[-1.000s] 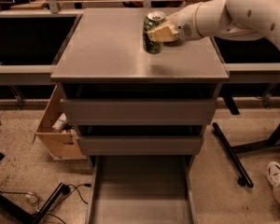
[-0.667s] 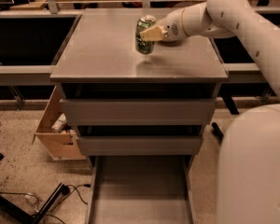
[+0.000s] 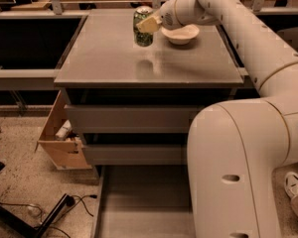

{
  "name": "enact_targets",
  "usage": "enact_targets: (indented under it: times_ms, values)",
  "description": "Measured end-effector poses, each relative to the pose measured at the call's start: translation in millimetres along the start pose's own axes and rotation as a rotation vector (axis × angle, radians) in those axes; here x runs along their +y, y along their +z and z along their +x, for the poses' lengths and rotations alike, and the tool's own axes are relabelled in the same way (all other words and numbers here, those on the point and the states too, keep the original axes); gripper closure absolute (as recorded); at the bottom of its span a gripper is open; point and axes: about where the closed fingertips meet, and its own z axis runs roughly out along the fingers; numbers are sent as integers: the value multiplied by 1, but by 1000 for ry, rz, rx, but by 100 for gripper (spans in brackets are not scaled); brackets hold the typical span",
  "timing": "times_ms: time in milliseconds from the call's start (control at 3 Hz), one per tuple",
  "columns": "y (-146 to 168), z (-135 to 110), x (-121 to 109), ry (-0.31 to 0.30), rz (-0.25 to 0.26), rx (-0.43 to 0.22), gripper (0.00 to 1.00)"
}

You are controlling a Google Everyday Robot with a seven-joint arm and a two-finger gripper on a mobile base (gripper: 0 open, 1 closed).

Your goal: Pick green can from bottom drawer and place on counter

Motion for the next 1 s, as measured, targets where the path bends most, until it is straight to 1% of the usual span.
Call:
enact_targets:
  times_ms: [333,667,1000]
  values:
    - [13,-2,-3,-49,66,56,100]
    - [40,22,6,-40,63,84,100]
    - [60,30,18,-29,22,63,96]
